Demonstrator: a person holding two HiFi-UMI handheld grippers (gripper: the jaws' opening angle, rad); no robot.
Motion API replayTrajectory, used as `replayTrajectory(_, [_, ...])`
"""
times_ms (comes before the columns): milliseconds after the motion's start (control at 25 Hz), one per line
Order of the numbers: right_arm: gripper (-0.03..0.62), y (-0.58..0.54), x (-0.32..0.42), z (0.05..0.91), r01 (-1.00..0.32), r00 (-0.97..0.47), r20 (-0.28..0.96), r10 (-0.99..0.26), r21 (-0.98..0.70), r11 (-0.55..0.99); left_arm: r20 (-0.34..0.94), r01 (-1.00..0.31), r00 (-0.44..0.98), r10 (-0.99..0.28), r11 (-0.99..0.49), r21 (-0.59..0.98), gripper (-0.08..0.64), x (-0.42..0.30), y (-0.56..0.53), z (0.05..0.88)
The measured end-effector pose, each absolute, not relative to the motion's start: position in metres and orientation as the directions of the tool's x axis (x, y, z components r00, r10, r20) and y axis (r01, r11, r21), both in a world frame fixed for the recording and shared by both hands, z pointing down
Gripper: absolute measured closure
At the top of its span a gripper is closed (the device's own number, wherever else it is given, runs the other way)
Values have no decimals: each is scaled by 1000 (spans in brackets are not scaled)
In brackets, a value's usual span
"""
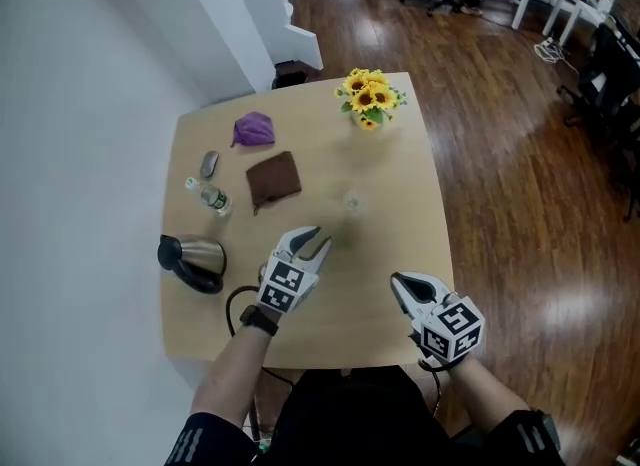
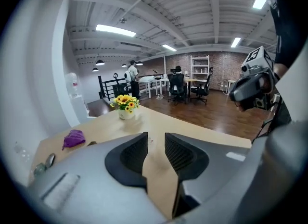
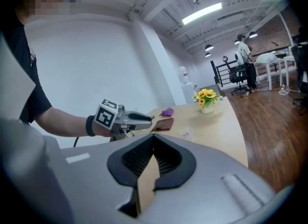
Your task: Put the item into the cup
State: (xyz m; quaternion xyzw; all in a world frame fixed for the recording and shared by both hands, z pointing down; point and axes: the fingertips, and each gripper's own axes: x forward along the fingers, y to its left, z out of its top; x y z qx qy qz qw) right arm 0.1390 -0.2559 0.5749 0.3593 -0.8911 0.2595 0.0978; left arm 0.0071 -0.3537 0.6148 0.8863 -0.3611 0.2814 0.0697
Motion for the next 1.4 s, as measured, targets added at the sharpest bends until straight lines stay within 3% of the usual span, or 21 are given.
replayTrajectory(360, [584, -239, 101, 514, -653, -757, 262, -599, -349, 672, 468, -772, 557, -686, -636, -13, 438, -79, -259, 574])
replayTrajectory(1080, [584, -29, 0, 476, -688, -721, 212, -659, -332, 645, 408, -700, 643, -649, -713, -32, 437, -168, -21, 537])
replayTrajectory(1400, [584, 31, -14, 466, -696, -718, 237, -655, -266, 667, 370, -682, 675, -638, -731, -17, 439, -169, 31, 527])
